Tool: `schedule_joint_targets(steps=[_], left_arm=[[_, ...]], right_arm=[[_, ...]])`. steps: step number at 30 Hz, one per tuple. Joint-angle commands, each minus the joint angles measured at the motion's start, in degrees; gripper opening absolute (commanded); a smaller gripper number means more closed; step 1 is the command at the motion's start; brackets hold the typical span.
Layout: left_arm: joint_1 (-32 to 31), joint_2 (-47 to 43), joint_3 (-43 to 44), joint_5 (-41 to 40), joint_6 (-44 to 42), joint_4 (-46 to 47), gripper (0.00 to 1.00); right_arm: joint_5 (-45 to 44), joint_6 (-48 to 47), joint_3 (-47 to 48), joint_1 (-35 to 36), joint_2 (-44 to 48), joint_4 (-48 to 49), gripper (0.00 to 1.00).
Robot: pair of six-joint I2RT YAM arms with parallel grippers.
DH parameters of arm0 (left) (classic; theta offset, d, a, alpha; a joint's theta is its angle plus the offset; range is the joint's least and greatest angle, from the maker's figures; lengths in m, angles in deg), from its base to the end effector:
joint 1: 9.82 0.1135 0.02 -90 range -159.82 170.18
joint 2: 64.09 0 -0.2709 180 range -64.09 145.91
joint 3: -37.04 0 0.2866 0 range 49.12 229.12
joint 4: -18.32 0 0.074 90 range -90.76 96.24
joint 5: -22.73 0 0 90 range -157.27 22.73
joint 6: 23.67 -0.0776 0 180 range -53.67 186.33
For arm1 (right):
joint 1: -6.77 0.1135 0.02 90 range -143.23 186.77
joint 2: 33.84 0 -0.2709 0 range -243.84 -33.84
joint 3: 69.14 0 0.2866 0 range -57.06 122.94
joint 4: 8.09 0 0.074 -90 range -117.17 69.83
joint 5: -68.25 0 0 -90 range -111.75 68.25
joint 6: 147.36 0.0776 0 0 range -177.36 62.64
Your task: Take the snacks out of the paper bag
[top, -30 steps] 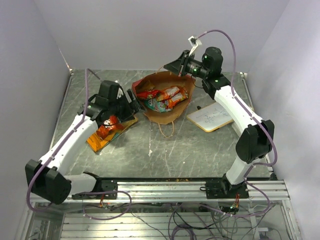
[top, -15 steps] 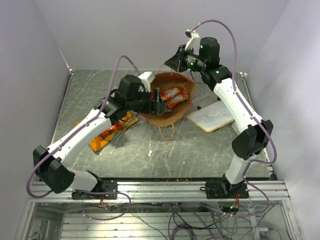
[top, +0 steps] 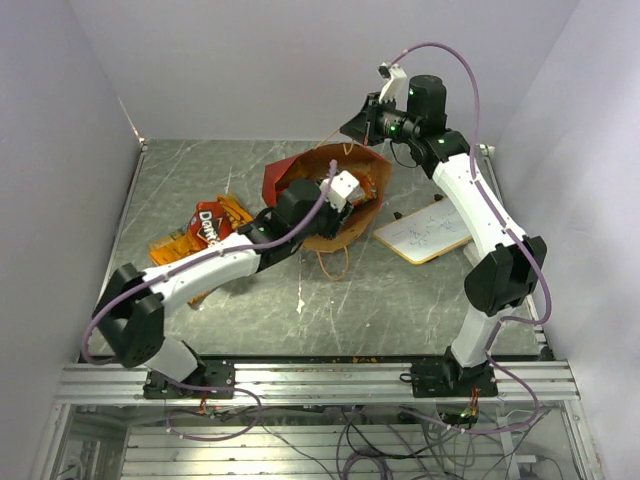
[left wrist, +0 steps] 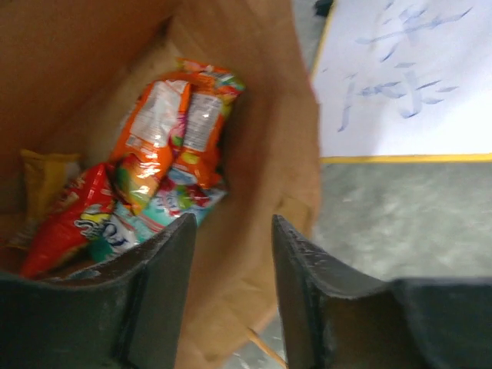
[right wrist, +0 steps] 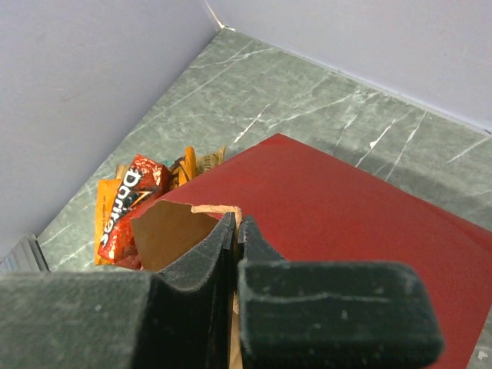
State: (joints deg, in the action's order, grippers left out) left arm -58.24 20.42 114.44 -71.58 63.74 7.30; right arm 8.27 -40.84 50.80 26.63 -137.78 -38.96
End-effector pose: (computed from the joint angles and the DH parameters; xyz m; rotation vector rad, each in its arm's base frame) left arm 0.2847 -0.3121 0.3006 0.7769 1.7495 -0.4737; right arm 0.4545 0.2054 0.4192 -0.4365 1.8434 0.9181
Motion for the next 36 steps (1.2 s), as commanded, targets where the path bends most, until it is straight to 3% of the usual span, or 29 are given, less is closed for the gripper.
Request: schedule_joint_targets(steps=[1, 7, 15, 25, 32, 36], left_arm=[[0.1, 6.7, 2.7, -6.0, -12.2, 7.2, 0.48], [3.5, 15.7, 7.2, -8.7, -15.3, 10.0, 0.49], [7.3, 25.4, 13.9, -2.4, -17.5, 9.3, 0.53], [8.0, 30.2, 17.4, 1.9, -18.9, 8.7, 0.63], [8.1, 34.1, 19.4, -5.9, -25.2, 7.4, 0.66], [8.1, 36.2, 21.3, -5.3, -28.4, 6.4, 0.66]], right_arm=[[1.4, 0.2, 1.4, -0.4, -0.3, 0.6, 0.00], [1.1, 1.3, 1.2, -0.5, 0.4, -0.2, 0.00], [1.1, 1.9, 4.8, -0.5, -1.6, -3.6, 0.00], [2.6, 2.4, 6.8, -0.7, -3.0, -5.1, 0.00], [3.4, 3.4, 5.1, -1.2, -2.3, -5.1, 0.00], [3.8, 3.9, 4.8, -1.7, -2.3, -5.3, 0.00]])
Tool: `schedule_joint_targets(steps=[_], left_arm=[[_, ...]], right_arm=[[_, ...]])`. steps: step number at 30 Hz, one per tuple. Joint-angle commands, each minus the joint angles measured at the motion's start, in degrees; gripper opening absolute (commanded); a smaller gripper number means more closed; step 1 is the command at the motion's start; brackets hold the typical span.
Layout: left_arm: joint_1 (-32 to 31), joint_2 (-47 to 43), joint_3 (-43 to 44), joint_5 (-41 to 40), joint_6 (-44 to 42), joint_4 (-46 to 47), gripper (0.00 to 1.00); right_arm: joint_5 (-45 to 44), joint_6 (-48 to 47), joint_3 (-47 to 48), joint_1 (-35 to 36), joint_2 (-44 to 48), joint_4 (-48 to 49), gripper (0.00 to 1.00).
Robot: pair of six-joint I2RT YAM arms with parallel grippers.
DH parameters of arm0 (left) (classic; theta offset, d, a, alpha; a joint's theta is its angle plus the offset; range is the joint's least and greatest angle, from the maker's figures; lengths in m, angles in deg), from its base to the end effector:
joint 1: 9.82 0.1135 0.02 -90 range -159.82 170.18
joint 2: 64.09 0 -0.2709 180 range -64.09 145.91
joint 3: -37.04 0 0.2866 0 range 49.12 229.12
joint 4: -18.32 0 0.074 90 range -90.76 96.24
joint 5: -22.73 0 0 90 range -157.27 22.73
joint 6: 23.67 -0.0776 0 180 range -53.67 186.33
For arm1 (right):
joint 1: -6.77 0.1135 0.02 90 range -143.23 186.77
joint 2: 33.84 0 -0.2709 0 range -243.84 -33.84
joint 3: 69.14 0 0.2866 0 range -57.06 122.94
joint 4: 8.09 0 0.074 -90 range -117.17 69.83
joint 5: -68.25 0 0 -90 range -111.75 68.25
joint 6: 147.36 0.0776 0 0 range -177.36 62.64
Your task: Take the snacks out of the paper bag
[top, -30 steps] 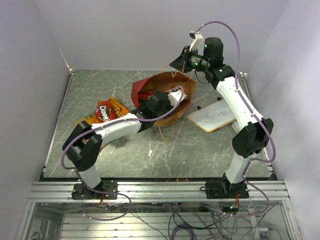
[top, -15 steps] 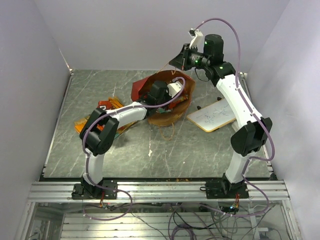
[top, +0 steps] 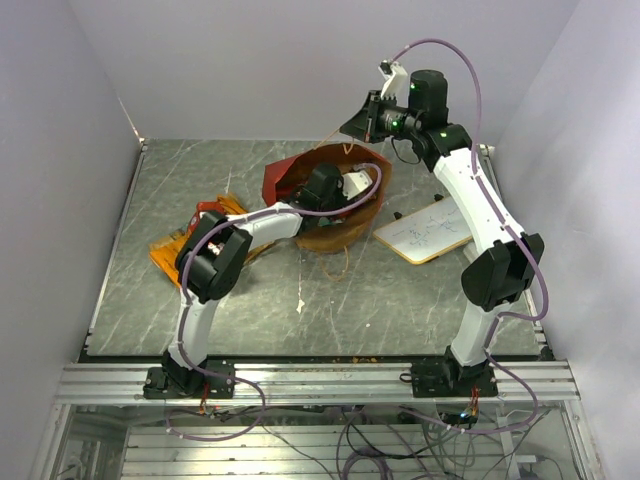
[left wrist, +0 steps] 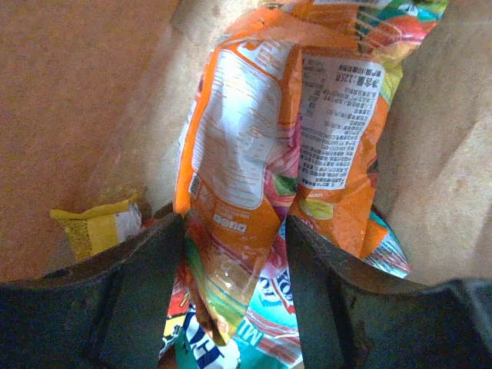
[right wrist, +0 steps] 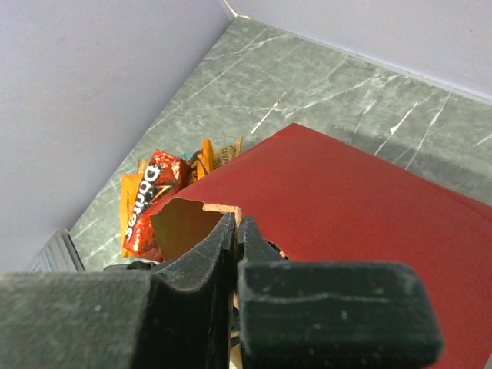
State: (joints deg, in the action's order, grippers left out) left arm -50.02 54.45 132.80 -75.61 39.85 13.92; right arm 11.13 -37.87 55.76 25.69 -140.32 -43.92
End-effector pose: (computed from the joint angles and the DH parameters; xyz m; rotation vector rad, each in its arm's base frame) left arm 0.4257 -0.3450 0.1716 1.0442 1.7522 -0.0011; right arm 0.4608 0.2025 0.4222 -0.4027 1.9039 0.9894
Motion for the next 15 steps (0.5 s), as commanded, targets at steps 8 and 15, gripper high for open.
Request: schedule_joint_targets(steps=[8, 15], left_arm=[[0.2, 4.0, 5.0, -3.1, -5.2, 0.6, 0.54], [0.3, 4.2, 7.5, -1.5, -4.9, -1.7, 0.28]], right_arm=[[2.3, 2.5, -0.5, -0.9, 0.1, 0.5, 0.00], [2.3, 2.8, -0.7, -0.9, 0.6, 0.4, 0.00]])
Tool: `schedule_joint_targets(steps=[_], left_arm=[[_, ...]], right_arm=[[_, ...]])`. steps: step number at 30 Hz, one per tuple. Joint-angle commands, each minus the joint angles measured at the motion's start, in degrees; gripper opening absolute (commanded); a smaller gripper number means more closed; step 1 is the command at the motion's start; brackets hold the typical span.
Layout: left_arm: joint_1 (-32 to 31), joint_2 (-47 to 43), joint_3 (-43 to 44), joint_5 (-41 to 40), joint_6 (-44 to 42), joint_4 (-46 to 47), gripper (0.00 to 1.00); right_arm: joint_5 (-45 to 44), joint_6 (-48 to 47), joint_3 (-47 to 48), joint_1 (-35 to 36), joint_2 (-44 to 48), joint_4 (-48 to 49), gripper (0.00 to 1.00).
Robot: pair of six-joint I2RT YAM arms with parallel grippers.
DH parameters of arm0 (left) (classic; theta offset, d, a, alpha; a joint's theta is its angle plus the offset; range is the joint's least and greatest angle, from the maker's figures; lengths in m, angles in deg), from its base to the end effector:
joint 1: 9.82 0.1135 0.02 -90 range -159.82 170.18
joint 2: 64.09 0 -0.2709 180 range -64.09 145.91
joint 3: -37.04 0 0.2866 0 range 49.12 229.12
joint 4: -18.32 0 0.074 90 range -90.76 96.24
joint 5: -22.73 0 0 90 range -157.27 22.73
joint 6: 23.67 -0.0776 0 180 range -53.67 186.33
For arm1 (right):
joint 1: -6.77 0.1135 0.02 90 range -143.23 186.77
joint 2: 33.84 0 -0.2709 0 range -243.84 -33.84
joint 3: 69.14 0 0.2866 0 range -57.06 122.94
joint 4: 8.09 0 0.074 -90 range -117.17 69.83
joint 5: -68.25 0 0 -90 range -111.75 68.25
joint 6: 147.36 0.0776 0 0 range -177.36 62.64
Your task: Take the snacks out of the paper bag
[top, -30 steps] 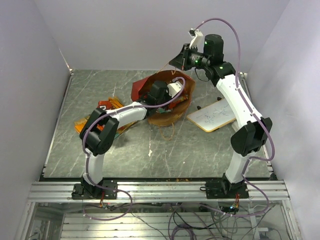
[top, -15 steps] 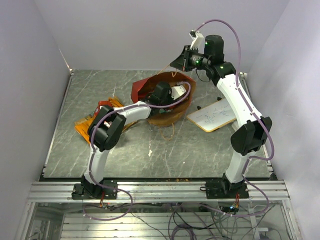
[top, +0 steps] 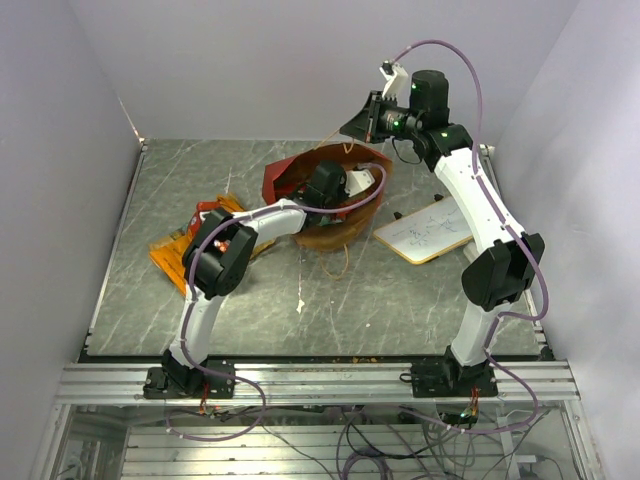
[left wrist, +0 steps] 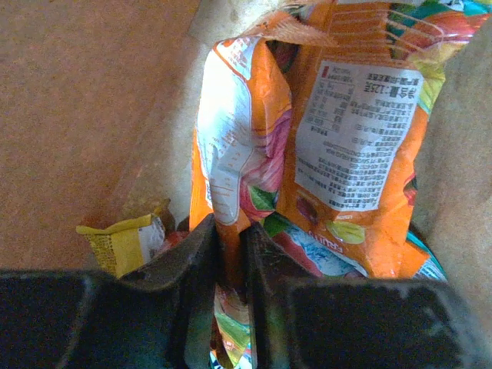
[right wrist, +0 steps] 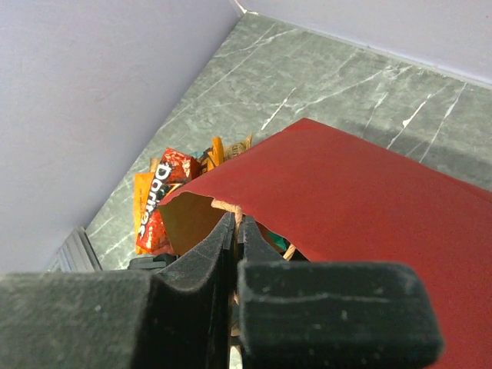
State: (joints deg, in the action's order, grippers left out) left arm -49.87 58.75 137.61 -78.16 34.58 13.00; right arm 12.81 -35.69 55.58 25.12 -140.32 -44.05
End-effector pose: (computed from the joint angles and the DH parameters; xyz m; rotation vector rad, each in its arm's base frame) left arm 0.4421 -0.3525 0.1629 1.1014 1.7225 0.1046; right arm 0.4611 0.1993 0.4210 -0.3782 1.9209 1.0351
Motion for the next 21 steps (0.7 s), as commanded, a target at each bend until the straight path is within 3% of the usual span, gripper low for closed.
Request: schedule_joint_targets(steps=[1, 6, 12, 21], left_arm=[[0.1, -1.0, 2.5, 1.7, 1.1, -0.9, 0.27], [0.1, -4.5, 1.1, 2.5, 1.5, -4.2, 0.18], [-0.1, -11.5, -1.8, 2.7, 5.9, -7.4, 0.17], [-1.8, -25.7, -8.0, 12.3, 16.8, -17.4, 0.15]], right_arm=[[0.4, 0.4, -0.4, -0.3, 0.6, 0.5, 0.00], [-0.1, 0.6, -0.2, -0.3, 0.9, 0.5, 0.00], [0.2, 1.1, -0.9, -0.3, 1.2, 1.0, 0.00], [-1.3, 0.3, -1.7, -0.3, 1.5, 2.7, 0.00]])
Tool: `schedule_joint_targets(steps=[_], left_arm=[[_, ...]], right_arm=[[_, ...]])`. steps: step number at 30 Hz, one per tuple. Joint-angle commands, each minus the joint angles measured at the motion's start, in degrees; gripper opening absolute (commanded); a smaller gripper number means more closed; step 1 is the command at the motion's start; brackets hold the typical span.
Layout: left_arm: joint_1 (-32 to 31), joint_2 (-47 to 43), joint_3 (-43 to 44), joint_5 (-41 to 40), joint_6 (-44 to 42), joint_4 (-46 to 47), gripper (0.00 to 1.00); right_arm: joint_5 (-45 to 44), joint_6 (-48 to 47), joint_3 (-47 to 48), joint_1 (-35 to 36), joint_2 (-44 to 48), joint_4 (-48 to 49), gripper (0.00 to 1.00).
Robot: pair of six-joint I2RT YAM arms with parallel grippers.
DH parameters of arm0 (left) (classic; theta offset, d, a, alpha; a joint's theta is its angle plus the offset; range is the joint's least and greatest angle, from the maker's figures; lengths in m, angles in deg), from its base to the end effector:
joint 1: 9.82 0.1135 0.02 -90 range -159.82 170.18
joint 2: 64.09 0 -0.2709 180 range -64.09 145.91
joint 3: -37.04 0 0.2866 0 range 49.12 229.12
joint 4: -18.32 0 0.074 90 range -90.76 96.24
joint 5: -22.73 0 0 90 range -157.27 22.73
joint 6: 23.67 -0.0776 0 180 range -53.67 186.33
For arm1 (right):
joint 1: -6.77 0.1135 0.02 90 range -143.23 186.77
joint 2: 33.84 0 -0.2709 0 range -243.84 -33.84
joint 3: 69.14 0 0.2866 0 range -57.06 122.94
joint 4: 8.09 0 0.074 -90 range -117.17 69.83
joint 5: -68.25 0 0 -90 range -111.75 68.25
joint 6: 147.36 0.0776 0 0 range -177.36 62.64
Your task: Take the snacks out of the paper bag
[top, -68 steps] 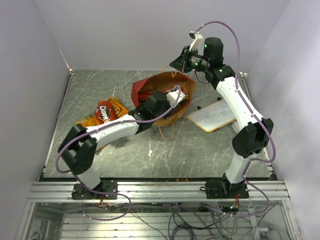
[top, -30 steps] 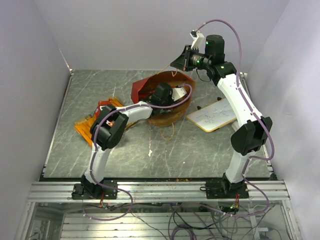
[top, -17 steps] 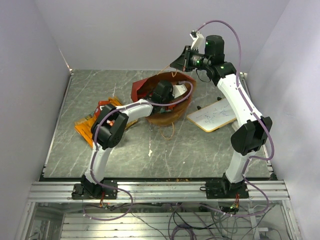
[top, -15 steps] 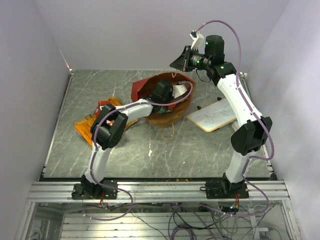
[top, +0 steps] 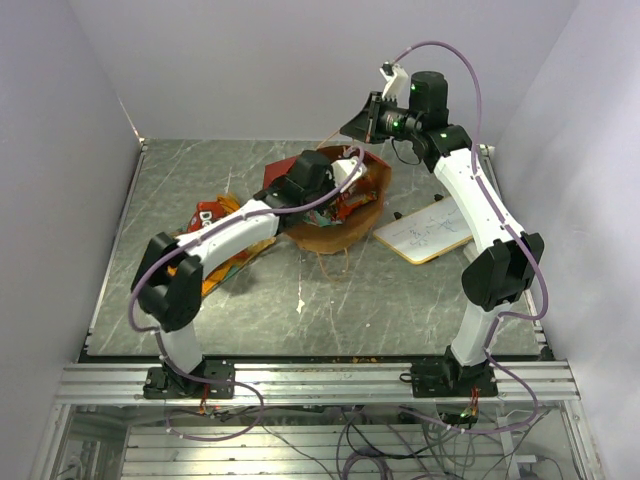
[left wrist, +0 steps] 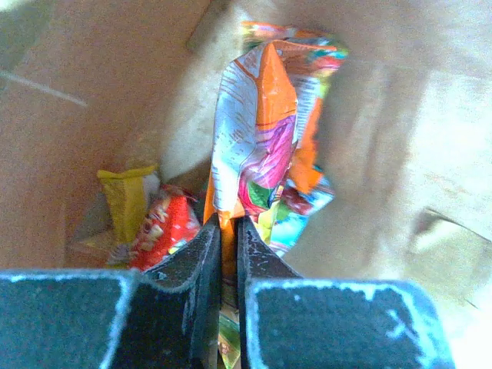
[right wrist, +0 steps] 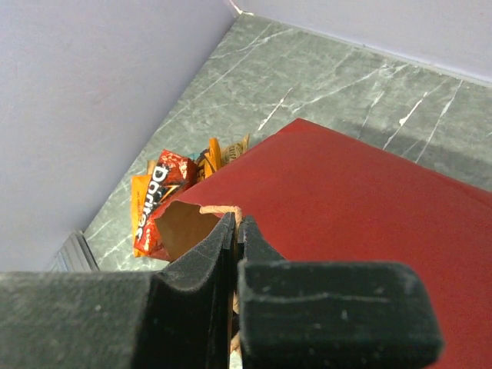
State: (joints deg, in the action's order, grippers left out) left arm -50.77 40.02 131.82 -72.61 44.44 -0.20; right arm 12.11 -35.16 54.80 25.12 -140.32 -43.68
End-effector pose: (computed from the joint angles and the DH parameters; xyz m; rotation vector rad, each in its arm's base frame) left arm 0.3843 -0.3239 0.2591 1.0223 1.7843 -0.1106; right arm 0.4627 0.1990 0.4162 -0.3588 1.9327 1.0302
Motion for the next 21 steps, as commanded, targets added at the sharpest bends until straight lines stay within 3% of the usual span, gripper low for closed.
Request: schedule_joint_targets(steps=[1, 4, 5, 10, 15, 21], left_arm=[[-1.0, -9.1, -3.4, 8.0, 8.7, -4.8, 0.15], [-0.9, -16.4, -7.0, 10.9, 14.3, -7.2, 0.14], [-0.8, -18.5, -7.6, 11.6, 15.8, -8.1, 0.08], [-0.9, -26.9, -8.6, 11.7, 25.7, -12.4, 0.07], [0.3, -31.5, -5.5, 3.4, 36.0, -20.6, 0.07], [6.0, -35.5, 0.5, -9.7, 47.3, -34.7, 0.07]], right_arm=[[-0.6, -0.3, -1.5, -0.3, 1.7, 2.9, 0.00], [-0.9, -0.5, -3.5, -0.3, 2.6, 4.2, 0.00], [-1.0, -0.6, -4.2, -0.3, 2.9, 4.5, 0.00], [-0.7, -0.3, -5.8, -0.4, 3.5, 5.7, 0.00], [-0.2, 0.2, -6.7, -0.4, 3.8, 6.0, 0.00], [0.0, 0.3, -8.2, -0.4, 4.6, 6.0, 0.00]])
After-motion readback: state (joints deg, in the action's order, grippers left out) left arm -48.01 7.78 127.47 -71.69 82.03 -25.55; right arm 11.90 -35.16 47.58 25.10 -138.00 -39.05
